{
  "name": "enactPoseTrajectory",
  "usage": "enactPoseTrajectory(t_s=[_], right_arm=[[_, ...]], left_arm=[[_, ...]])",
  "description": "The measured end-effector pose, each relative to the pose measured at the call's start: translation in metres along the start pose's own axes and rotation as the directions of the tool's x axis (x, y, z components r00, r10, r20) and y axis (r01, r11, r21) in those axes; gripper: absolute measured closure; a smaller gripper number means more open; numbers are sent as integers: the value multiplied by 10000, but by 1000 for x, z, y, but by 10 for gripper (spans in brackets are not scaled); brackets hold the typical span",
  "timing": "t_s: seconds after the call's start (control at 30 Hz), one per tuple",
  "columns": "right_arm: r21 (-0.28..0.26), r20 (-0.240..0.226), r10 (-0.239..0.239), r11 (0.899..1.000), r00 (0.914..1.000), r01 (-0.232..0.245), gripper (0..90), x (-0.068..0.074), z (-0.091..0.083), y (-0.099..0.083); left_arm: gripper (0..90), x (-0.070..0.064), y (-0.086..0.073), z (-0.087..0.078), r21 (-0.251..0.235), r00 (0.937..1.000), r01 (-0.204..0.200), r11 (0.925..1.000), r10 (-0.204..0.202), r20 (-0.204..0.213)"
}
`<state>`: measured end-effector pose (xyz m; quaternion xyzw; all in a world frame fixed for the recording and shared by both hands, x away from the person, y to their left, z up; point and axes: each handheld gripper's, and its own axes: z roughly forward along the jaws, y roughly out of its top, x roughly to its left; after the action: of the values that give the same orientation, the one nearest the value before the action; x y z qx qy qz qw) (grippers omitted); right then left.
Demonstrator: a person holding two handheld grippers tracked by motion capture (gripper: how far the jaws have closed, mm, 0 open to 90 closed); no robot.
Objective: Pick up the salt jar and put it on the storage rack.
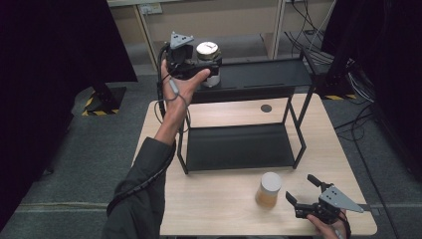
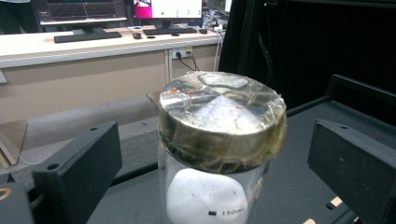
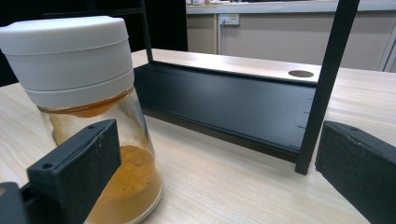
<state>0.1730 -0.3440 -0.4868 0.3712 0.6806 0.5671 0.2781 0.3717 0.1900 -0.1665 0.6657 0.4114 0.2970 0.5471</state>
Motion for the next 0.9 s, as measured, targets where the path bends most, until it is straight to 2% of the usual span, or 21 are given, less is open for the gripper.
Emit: enactPoseTrajectory(t_s=[0.27, 0.43, 0.63, 0.9], right_arm=[[-5, 15, -6, 10000, 10000, 6, 5, 0, 0, 0], [13, 24, 18, 10000, 10000, -18, 5, 0, 0, 0], [22, 53, 28, 10000, 10000, -28, 5, 0, 0, 0], [24, 77, 36, 10000, 10000, -36, 5, 0, 0, 0]], left_arm=[[22, 2, -5, -12, -52, 9998, 22, 10000, -21, 212], [21, 1, -9, -19, 11, 9992, -204, 9998, 204, 342], [21, 3, -16, -29, -80, 9976, -127, 9999, 132, 673], [22, -1, -30, -41, -144, 9937, -433, 9990, 445, 1030]])
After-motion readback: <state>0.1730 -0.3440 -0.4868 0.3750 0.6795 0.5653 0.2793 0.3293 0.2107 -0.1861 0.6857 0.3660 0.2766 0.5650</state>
